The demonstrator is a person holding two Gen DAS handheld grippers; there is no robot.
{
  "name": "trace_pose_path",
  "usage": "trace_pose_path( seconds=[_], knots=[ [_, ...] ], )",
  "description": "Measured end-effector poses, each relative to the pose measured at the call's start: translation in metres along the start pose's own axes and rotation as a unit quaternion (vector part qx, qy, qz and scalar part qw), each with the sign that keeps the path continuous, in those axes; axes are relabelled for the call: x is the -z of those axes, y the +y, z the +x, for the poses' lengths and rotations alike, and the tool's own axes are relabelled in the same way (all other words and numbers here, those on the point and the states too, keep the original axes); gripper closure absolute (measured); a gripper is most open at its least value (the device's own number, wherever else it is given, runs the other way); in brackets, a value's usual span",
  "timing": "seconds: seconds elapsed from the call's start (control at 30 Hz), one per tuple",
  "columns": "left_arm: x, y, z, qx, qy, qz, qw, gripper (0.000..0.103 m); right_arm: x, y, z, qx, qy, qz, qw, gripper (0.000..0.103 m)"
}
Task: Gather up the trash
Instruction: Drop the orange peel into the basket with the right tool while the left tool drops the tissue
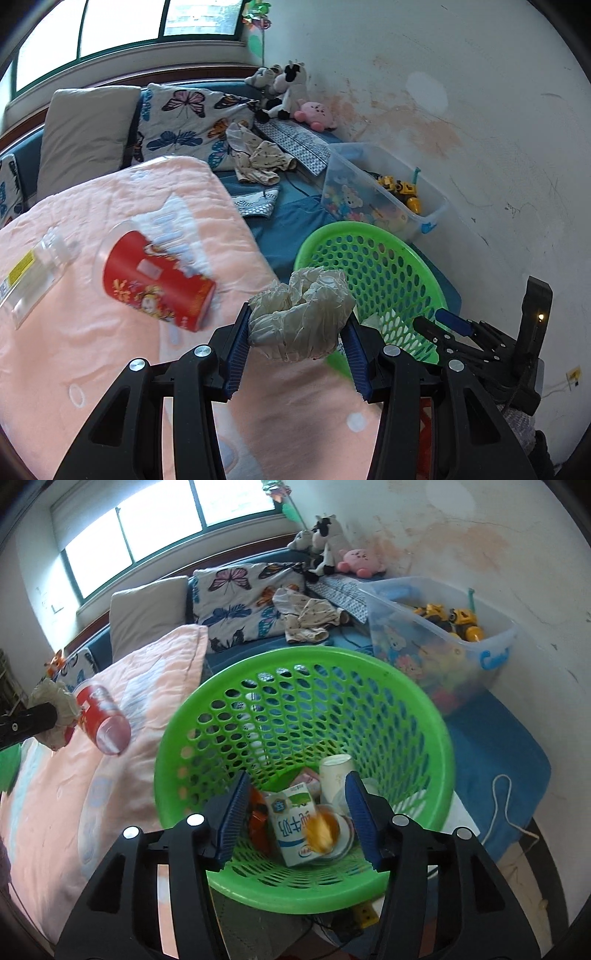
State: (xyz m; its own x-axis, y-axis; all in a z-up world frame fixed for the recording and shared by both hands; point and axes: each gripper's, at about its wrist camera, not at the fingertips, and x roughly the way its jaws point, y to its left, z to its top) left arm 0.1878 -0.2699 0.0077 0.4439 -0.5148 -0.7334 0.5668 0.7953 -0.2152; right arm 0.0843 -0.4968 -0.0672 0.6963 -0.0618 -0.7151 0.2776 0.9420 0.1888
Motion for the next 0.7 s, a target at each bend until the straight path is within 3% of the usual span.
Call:
trace_pose_path(
  seconds=[0.43, 0.7],
  knots=[
    [0.000, -0.042, 0.047, 0.026, 0.037, 0.027, 0.9986, 0.056, 0.005, -0.016, -0.039, 0.003, -0.038, 0.009, 0.999, 0.043],
    [0.005, -0.051, 0.064, 0.037, 0.053, 0.031, 0.9974, 0.048, 0.009, -0.023, -0.047, 0.002, -0.044, 0.016, 0.999, 0.041]
  ],
)
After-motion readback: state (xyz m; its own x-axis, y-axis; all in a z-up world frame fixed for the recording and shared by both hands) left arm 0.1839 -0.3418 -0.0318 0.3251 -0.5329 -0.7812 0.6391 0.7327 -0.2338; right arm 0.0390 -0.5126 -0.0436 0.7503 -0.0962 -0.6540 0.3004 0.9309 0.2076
